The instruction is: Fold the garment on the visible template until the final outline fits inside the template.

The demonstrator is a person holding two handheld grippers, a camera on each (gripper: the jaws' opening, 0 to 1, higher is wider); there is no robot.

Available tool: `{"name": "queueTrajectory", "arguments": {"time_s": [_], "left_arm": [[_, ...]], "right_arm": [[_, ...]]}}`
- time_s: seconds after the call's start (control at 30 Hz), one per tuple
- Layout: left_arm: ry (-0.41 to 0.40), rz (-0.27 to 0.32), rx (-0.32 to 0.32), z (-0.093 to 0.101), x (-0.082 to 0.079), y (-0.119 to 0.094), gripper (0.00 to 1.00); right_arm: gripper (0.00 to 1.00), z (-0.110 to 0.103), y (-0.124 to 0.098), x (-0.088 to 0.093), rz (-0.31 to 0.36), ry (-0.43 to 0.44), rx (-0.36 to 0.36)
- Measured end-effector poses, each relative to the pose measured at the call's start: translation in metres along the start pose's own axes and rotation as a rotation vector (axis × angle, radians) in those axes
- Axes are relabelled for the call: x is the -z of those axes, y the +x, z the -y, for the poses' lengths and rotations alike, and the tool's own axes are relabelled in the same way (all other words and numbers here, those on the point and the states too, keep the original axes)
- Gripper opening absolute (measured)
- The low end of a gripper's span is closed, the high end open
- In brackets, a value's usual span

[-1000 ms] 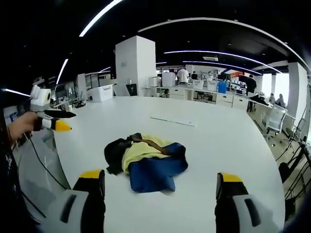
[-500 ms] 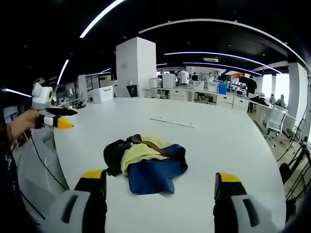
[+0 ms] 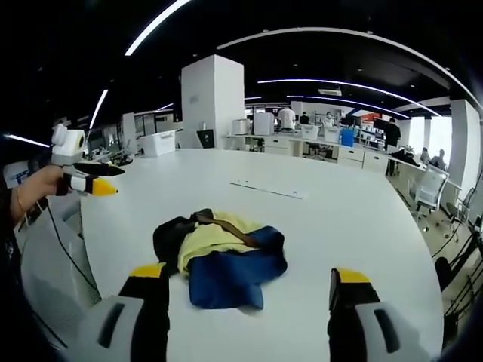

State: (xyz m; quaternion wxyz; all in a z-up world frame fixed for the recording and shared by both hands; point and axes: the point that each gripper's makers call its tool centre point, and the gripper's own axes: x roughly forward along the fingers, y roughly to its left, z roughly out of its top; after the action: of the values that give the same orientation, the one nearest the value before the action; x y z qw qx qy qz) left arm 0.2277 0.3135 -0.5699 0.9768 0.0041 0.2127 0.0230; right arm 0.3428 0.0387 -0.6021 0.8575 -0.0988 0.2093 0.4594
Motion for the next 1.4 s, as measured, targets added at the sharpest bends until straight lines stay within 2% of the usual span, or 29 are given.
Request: {"name": "queueTrajectory", "arguments": {"time_s": [0.37,0.67,0.87,0.97,1.2,1.4], "left_arm": [[-0.037,0.005,0.019,0.0,-0.003,0.031,0.77],[-0.063,-0.018,0.031,-0.005,0.005,0.056,0.7],[-0.092,-0.027,0.032,-0.01,0.012,0.075,0.64],[-0.101,-0.05,0.036,-0.01,0.02,0.086,0.62],[-0.095,-0.088,0.051,-0.008,0.034,0.11,0.59],[-0.084,-0.122,0.05,-0.015,0.046,0.132,0.53]], "right_arm": [[0.83,0.007,0.031,-0.004,-0.037,-0.04,-0.028],[0.74,0.017,0.059,-0.003,-0.053,-0.054,-0.031],[0.7,0.027,0.074,-0.004,-0.057,-0.071,-0.026],[0.66,0.034,0.083,-0.003,-0.062,-0.075,-0.02],[0.59,0.048,0.104,0.007,-0.094,-0.095,-0.001],[0.52,0.053,0.121,0.013,-0.104,-0.093,-0.004]]}}
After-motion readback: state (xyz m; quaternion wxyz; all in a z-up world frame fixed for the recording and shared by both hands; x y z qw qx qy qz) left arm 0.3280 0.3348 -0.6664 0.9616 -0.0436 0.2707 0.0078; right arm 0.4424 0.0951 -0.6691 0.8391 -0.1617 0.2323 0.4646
